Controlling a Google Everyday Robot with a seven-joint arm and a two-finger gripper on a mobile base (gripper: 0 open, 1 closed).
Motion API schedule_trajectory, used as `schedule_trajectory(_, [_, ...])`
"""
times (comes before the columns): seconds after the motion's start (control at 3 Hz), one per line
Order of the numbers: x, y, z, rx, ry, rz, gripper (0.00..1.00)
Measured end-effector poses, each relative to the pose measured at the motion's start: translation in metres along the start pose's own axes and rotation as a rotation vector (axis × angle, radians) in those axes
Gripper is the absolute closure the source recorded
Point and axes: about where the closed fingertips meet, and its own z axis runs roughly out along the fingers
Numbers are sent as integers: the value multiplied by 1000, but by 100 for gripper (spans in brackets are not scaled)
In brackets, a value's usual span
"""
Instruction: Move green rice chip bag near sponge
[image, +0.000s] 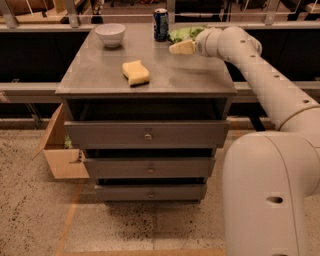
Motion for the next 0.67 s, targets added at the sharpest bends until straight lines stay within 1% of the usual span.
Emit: schedule_trajectory(0.67, [7, -5, 41, 10, -58, -28, 0])
